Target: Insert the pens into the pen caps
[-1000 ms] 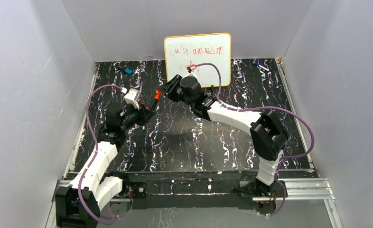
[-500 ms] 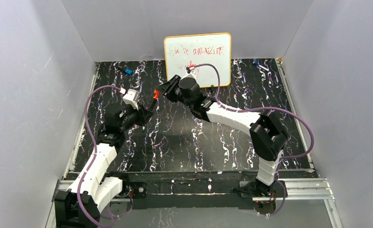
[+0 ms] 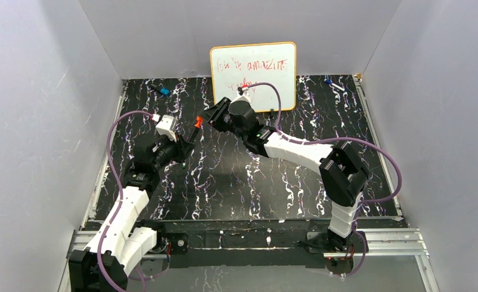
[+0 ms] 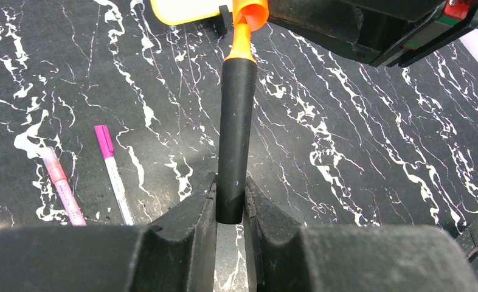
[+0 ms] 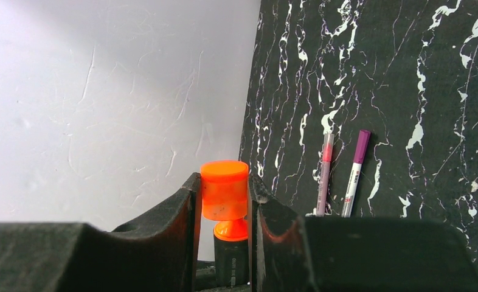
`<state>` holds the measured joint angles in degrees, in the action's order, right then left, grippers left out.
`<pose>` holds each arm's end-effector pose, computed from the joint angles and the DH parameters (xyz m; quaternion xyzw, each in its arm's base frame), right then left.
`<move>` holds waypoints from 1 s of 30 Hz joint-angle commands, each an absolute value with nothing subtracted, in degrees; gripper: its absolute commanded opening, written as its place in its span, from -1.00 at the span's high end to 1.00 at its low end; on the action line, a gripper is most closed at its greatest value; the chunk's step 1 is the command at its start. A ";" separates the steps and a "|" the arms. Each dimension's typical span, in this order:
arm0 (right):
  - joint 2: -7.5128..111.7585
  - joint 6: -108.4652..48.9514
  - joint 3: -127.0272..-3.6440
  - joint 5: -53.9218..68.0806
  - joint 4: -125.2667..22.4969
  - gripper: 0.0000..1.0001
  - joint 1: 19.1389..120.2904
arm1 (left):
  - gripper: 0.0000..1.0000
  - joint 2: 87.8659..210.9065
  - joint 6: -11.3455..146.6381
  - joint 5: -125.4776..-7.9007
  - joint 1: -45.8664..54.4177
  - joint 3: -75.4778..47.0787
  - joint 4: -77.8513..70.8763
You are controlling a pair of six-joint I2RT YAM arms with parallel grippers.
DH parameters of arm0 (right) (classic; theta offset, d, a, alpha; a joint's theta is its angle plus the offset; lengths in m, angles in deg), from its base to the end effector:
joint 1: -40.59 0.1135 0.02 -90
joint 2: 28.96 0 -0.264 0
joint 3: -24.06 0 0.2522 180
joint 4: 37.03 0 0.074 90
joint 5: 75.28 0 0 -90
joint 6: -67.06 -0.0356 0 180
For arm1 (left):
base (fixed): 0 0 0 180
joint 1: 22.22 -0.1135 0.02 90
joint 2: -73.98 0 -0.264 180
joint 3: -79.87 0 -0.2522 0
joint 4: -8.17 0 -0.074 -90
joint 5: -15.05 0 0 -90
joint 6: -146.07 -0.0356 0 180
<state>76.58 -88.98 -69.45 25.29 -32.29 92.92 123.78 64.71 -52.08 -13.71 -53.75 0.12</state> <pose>0.2774 0.3486 0.3015 0.1496 0.7348 0.5296 0.3964 0.2017 -0.0442 0.2789 0.1246 0.7590 -0.2443 0.5905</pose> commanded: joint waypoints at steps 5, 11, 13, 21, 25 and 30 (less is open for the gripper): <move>75.63 -88.55 -67.83 22.38 -31.49 0.97 95.00 | 1.00 122.05 66.86 -59.05 -13.93 -52.94 3.91; 75.91 -88.53 -68.35 21.93 -31.34 0.97 95.28 | 1.00 122.93 67.96 -57.20 -13.96 -53.02 5.71; 76.04 -88.53 -68.40 21.97 -31.28 0.97 95.47 | 1.00 122.87 68.30 -56.77 -13.96 -53.22 6.86; 76.89 -88.51 -68.69 21.58 -31.48 0.97 95.78 | 1.00 123.37 69.47 -53.23 -13.96 -53.59 10.54; 77.51 -88.60 -68.89 21.70 -31.39 0.97 95.82 | 1.00 123.14 69.43 -50.22 -13.96 -53.93 11.11; 78.46 -88.51 -69.19 21.84 -31.32 0.97 95.81 | 1.00 122.44 69.82 -48.15 -13.96 -54.28 11.42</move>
